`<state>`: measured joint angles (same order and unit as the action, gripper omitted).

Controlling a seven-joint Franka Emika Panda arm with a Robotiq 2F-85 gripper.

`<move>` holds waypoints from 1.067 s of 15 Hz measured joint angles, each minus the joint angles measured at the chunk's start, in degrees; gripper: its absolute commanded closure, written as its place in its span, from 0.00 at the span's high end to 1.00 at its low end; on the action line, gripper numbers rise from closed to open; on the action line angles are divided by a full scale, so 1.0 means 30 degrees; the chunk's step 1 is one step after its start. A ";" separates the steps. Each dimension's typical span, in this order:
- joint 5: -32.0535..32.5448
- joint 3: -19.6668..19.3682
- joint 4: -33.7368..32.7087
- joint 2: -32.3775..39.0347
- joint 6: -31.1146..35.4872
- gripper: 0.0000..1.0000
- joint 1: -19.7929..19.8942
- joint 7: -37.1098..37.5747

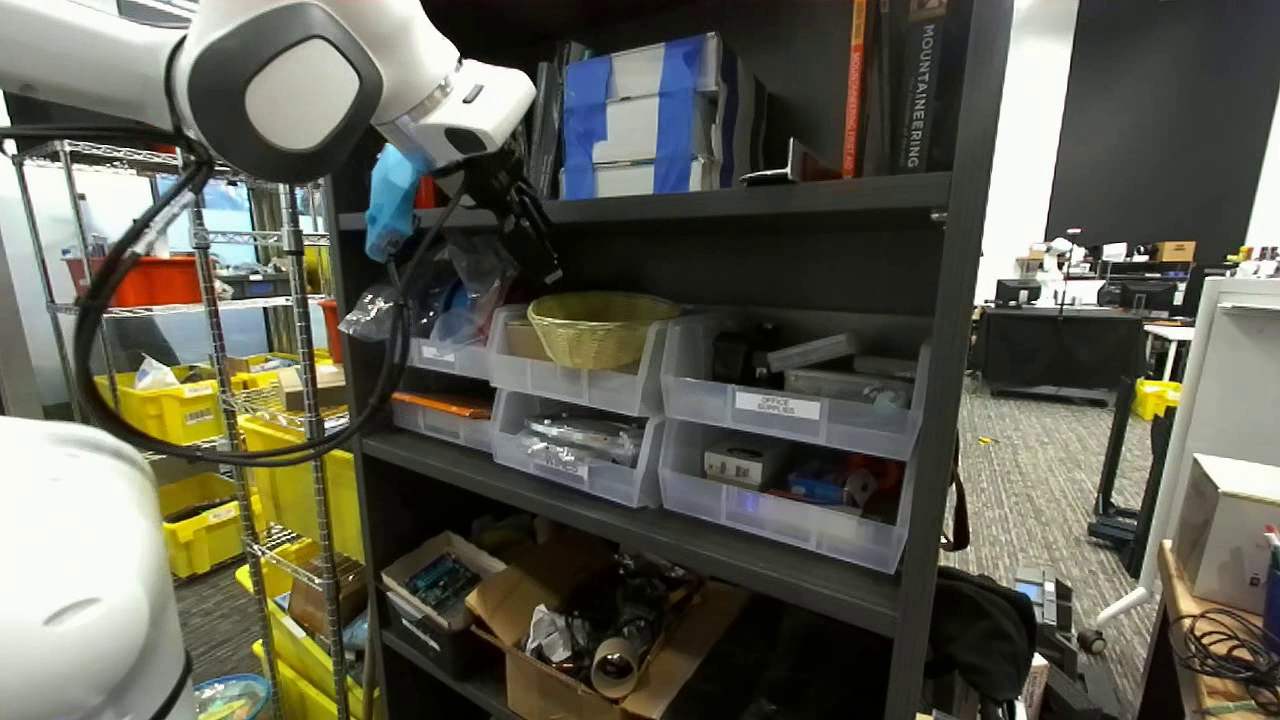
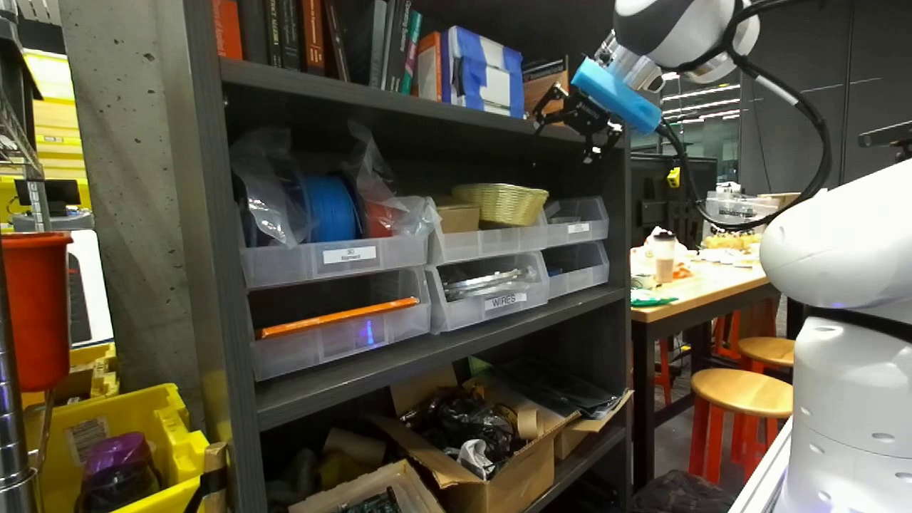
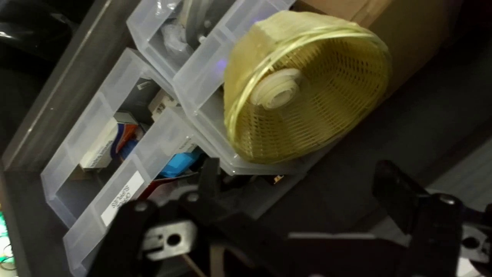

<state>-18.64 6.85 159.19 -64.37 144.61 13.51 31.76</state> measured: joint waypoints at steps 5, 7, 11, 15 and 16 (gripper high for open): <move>0.2035 0.0097 -0.0117 -0.3243 -0.6160 1.00 0.1122 0.0242; 0.1957 -0.0456 -0.0158 -0.4434 -0.9193 1.00 0.0885 -0.0067; 0.3204 -0.1721 -0.0251 -0.6086 -1.2238 1.00 0.0606 -0.1439; 0.5646 -0.2887 -0.1436 -0.6245 -1.2198 1.00 0.1438 -0.3667; 0.6193 -0.3409 -0.2009 -0.6060 -1.2203 1.00 0.1559 -0.4336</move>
<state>-0.06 -3.37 153.16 -82.55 108.00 18.18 18.76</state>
